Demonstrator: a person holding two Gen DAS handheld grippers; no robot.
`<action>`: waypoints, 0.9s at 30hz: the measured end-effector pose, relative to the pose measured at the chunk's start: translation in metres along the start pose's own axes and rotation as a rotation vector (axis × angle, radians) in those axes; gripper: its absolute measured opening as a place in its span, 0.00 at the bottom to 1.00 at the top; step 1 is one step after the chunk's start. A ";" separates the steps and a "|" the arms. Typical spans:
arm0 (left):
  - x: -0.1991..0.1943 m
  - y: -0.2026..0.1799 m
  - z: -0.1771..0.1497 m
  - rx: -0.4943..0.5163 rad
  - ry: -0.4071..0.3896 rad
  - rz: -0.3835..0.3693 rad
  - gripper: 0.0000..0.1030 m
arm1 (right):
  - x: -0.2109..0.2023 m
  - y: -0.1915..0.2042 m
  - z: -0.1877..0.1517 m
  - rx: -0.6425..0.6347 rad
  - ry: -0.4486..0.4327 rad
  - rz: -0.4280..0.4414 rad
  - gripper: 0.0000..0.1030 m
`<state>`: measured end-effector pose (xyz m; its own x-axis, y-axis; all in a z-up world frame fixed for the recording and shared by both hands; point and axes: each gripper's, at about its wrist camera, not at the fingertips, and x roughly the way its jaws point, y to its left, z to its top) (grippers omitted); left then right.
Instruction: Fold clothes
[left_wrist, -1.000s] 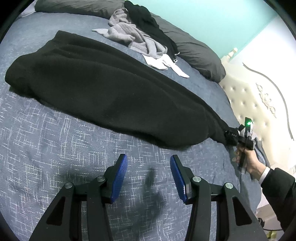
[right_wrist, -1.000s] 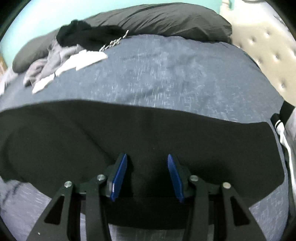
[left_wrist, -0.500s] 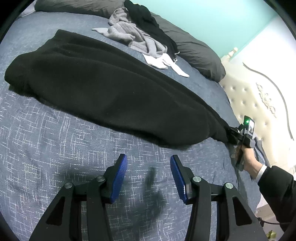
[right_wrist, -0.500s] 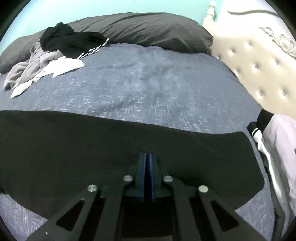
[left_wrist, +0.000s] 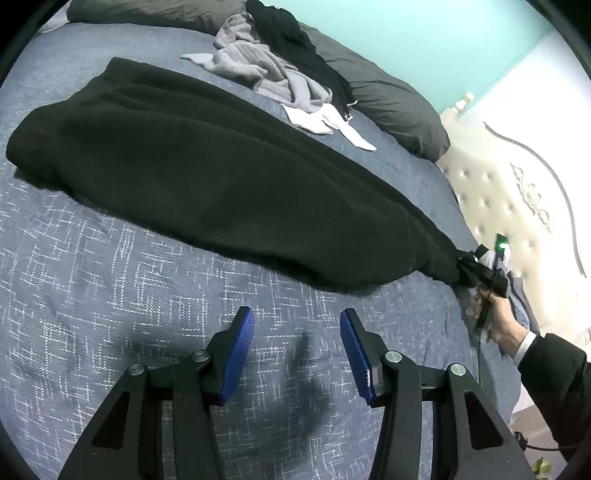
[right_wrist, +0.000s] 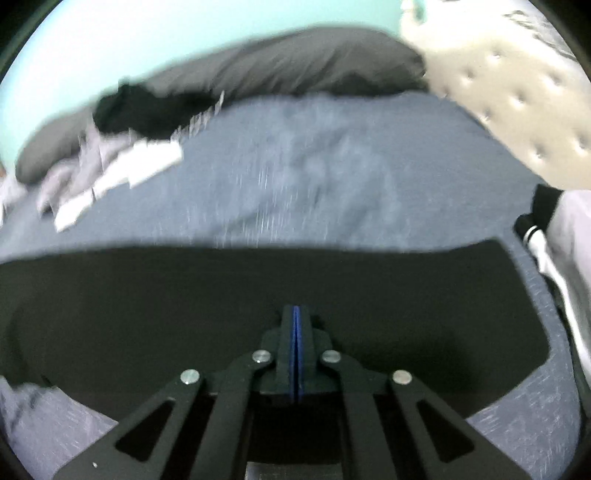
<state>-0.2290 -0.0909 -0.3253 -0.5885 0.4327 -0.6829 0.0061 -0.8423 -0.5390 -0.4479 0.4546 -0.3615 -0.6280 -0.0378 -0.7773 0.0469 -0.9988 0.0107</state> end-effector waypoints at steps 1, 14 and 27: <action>0.000 0.000 0.000 0.001 0.000 0.000 0.51 | 0.005 0.001 -0.001 -0.008 0.014 -0.008 0.00; 0.000 0.000 0.001 -0.001 0.000 -0.001 0.51 | -0.023 -0.035 -0.004 0.062 -0.055 -0.063 0.01; -0.001 0.002 0.002 -0.002 0.035 0.000 0.56 | -0.054 -0.023 -0.026 0.118 -0.033 -0.076 0.01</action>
<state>-0.2299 -0.0939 -0.3251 -0.5602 0.4438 -0.6995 0.0074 -0.8416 -0.5400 -0.3942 0.4805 -0.3361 -0.6517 0.0393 -0.7574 -0.0925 -0.9953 0.0279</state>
